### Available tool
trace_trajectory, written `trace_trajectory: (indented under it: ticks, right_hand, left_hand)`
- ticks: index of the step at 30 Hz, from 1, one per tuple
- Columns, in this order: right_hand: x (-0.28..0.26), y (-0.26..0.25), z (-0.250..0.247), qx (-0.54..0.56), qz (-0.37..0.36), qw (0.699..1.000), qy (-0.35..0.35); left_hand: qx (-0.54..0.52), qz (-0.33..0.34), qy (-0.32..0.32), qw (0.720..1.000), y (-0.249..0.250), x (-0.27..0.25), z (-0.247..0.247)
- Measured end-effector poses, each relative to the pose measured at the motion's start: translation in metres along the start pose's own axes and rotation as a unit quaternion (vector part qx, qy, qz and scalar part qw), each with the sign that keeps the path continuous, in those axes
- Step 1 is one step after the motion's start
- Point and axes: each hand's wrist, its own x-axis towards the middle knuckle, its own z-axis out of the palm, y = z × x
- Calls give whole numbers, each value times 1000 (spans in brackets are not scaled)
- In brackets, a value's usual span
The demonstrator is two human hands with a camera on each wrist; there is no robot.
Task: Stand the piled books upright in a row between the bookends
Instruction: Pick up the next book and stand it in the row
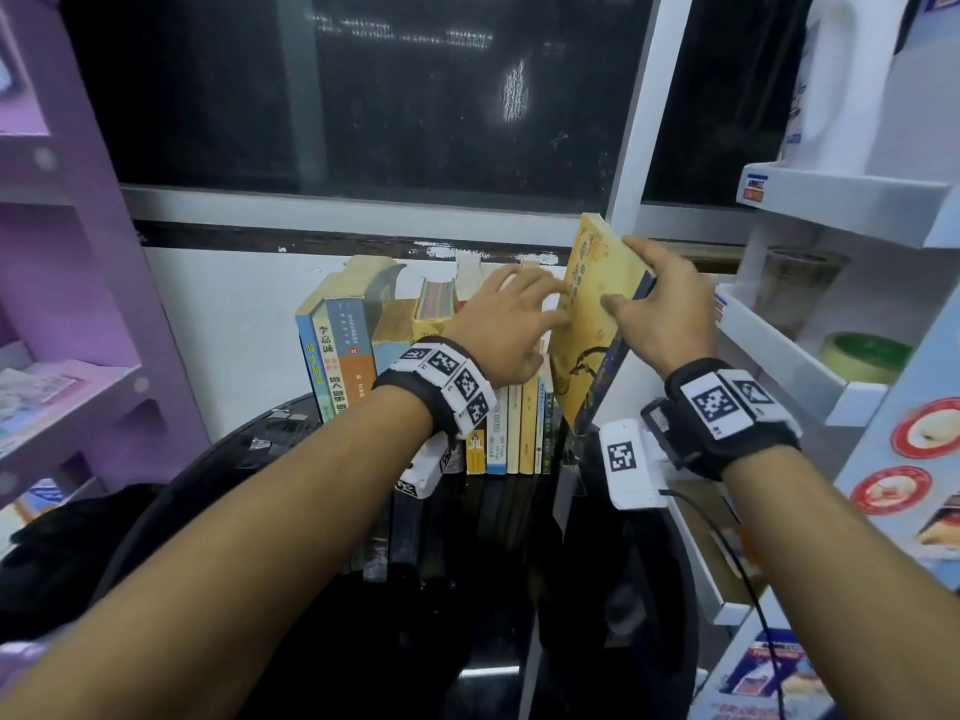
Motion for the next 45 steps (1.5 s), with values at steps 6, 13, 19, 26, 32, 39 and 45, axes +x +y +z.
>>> trace_trajectory:
  ticks: [6, 13, 19, 26, 32, 39, 45]
  right_hand:
    - [-1, 5, 21, 0, 23, 1000, -7]
    - [-4, 8, 36, -32, 22, 999, -34]
    - [-10, 12, 46, -45, 14, 998, -50]
    - [-10, 13, 54, -65, 9, 994, -82]
    - [-11, 11, 54, -101, -23, 987, -119]
    - [-4, 7, 56, -129, -26, 977, -168]
    - [-4, 5, 59, -135, -24, 971, -194]
  left_hand:
    - [-70, -116, -40, 990, -16, 1, -3]
    - [-166, -171, -59, 969, -30, 6, -9]
    - [-183, -159, -52, 969, -34, 1, -4]
    - [-187, -168, -36, 967, -30, 0, -4]
    - [-191, -170, -38, 966, -30, 1, -2]
    - [-193, -172, -44, 965, -29, 2, -2]
    - [-185, -169, -48, 967, -31, 1, 1]
